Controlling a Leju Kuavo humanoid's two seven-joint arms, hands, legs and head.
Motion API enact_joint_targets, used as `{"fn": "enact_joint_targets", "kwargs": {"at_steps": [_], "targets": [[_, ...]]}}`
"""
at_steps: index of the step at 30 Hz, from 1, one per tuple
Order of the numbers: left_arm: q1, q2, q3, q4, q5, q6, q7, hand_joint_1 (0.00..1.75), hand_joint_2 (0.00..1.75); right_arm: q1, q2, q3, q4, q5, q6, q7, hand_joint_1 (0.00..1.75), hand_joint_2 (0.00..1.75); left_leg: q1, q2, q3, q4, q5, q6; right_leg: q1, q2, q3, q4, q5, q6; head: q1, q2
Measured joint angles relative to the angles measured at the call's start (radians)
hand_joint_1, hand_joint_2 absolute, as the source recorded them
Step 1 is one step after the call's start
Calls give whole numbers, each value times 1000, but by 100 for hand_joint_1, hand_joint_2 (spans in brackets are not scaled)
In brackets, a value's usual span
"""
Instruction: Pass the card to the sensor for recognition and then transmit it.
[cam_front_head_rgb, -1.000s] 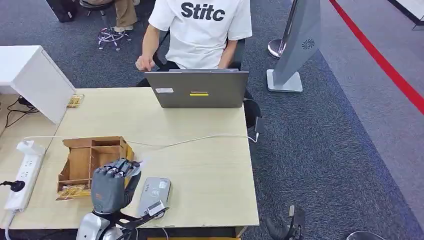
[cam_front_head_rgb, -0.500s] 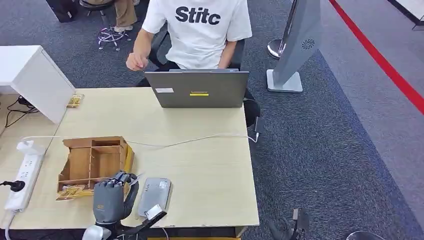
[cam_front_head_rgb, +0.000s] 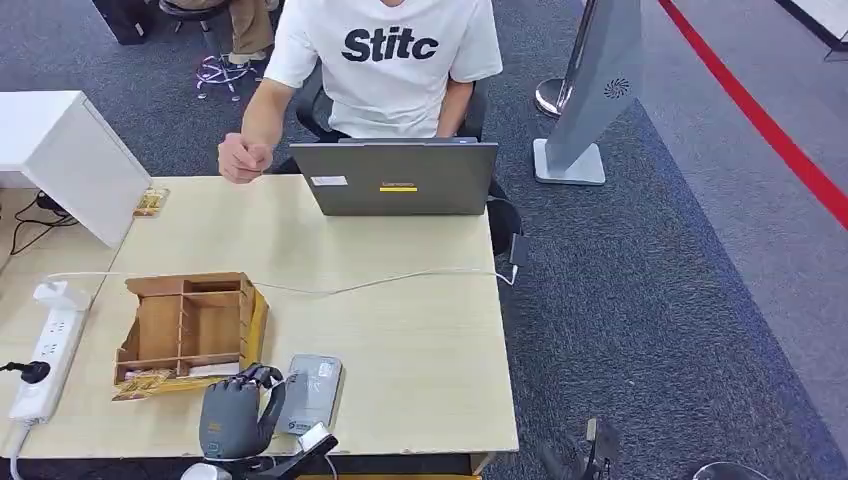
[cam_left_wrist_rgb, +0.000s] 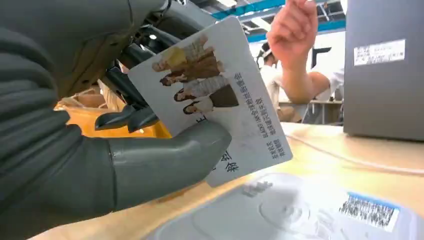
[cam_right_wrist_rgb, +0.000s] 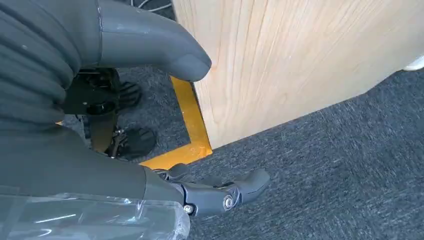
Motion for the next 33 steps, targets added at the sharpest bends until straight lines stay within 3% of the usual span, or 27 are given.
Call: {"fn": "enact_joint_targets", "kwargs": {"at_steps": [16,20,23,27,30,33], "targets": [[3,16,-6,0,16,0,-13,175,175,-2,0,0,0,5,11,2,0,175,0,0,0,0,0,0,0,0,0,0,0,0,0,0],[19,-10,11,-131,37,2,-129,175,175,-4,0,0,0,9,1,17,0,175,0,0,0,0,0,0,0,0,0,0,0,0,0,0],[14,-26,23,-262,56,2,-143,175,175,-11,0,5,0,15,-3,30,0,175,0,0,0,0,0,0,0,0,0,0,1,1,0,0],[-25,-8,27,-370,29,2,-54,175,175,-25,2,26,0,30,-2,49,0,175,0,0,0,0,2,0,0,-1,0,0,1,1,0,0],[-80,49,27,-381,15,2,41,175,175,-35,7,43,0,31,7,57,0,175,1,0,0,0,2,-1,1,-1,0,2,1,0,0,0],[-133,105,26,-377,-5,1,95,175,175,-43,11,58,1,39,13,66,0,175,1,-1,1,0,3,-2,1,-1,0,2,1,0,0,0]]}}
